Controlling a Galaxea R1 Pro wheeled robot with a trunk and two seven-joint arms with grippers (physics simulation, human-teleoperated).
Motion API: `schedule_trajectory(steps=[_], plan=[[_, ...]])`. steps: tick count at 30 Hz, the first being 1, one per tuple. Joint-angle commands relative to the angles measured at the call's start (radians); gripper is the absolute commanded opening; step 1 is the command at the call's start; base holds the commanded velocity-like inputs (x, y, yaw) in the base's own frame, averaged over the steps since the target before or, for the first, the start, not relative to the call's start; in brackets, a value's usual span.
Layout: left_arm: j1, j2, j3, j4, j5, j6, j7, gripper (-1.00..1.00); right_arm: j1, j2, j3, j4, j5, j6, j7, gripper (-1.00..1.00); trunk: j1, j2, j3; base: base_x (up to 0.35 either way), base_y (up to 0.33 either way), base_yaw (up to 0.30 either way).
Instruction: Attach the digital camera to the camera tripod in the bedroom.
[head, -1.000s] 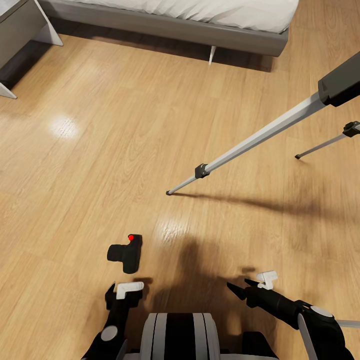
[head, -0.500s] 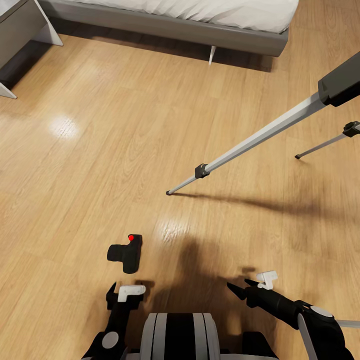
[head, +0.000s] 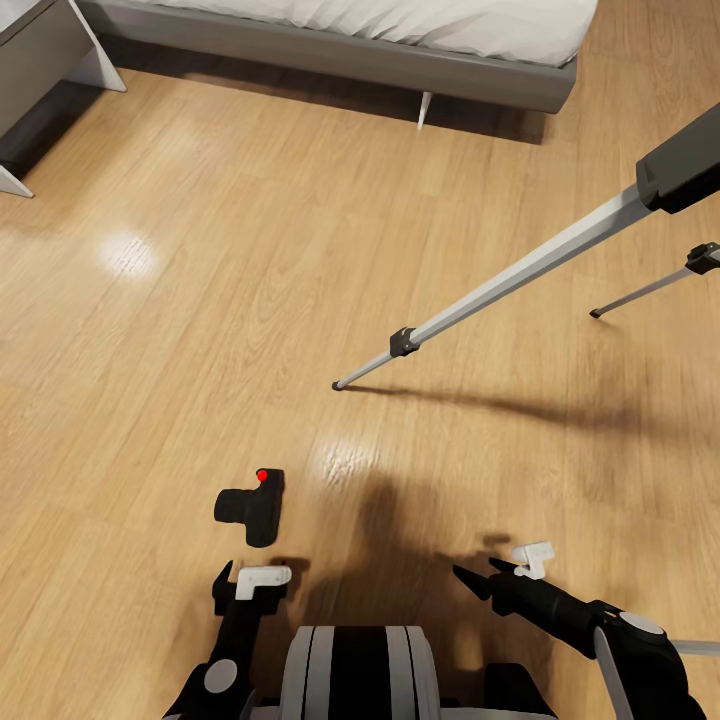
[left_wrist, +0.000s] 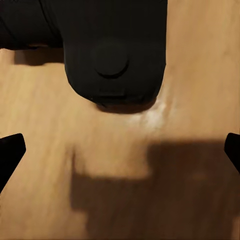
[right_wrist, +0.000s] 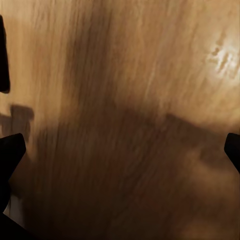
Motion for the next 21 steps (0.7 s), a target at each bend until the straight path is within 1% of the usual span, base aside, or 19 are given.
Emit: schedule_trajectory(steps=[1,9,21], plan=[[0.000,0.000,-0.002,0.000,-0.010,-0.001,0.008,1.00,-0.001,0.000,-0.001,-0.001,0.003,0.006,0.006,1.00,0.000,0.000,0.000,0.070,0.000,0.000],[0.000,0.000,-0.002,-0.003,-0.007,-0.001,0.007,1.00,-0.001,0.000,-0.002,-0.001,0.003,0.007,0.007,1.00,0.000,0.000,0.000,0.118,0.000,0.000],[0.000,-0.001,-0.001,-0.001,-0.005,0.000,0.007,1.00,-0.001,-0.001,-0.003,-0.001,0.002,0.008,0.007,1.00,0.000,0.000,0.000,0.017,0.000,0.000]])
